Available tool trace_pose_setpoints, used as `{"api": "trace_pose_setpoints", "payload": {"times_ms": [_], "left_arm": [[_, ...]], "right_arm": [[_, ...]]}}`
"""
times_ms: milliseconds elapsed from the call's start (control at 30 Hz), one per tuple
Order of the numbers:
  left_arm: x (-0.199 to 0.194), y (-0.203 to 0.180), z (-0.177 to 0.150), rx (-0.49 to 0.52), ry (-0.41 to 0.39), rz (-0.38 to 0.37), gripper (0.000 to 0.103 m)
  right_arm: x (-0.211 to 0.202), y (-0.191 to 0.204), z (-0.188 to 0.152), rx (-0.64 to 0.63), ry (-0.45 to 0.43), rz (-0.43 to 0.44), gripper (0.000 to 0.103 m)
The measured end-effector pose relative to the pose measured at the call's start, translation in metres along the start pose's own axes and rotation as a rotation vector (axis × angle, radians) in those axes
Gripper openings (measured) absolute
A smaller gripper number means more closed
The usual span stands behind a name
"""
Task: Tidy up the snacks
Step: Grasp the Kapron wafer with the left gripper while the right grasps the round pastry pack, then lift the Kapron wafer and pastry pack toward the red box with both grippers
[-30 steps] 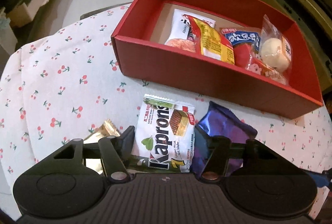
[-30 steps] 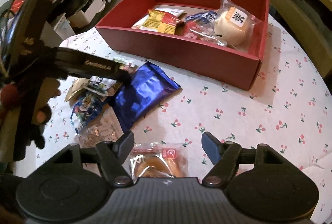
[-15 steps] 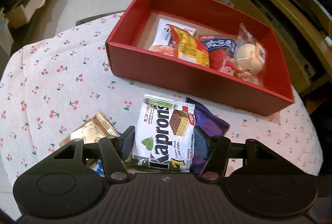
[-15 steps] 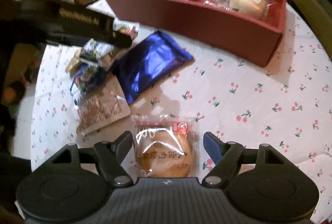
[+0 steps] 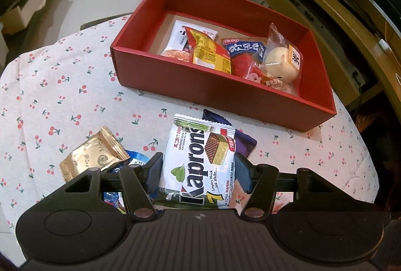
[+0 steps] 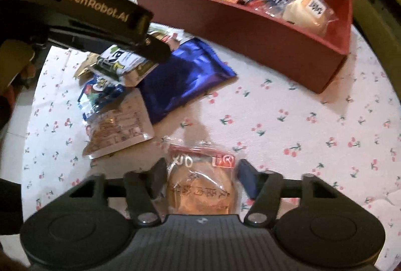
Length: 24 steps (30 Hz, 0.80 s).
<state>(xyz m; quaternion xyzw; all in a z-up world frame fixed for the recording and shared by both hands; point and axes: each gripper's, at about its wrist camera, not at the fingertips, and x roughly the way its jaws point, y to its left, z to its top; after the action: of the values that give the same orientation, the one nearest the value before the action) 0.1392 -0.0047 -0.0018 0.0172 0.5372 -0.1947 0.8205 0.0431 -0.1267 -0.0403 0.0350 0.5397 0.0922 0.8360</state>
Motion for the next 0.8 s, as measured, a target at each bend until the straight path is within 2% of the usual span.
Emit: {"api": "trace_pose_setpoints", "payload": {"times_ms": [200,500,800], "left_arm": [[-0.006,-0.007,-0.007,0.028,-0.002,-0.016,0.067],[-0.006,-0.02,-0.026,0.062,0.028,-0.019,0.067],[0.017,-0.038,-0.038,0.145,0.101,0.024,0.067]], "right_arm": [[-0.01,-0.005,-0.002,0.005,-0.039,-0.019,0.061],[-0.026,-0.041,-0.001,0.098,-0.097,-0.061,0.06],[-0.02,-0.062,-0.002,0.145,-0.066,-0.092,0.06]]}}
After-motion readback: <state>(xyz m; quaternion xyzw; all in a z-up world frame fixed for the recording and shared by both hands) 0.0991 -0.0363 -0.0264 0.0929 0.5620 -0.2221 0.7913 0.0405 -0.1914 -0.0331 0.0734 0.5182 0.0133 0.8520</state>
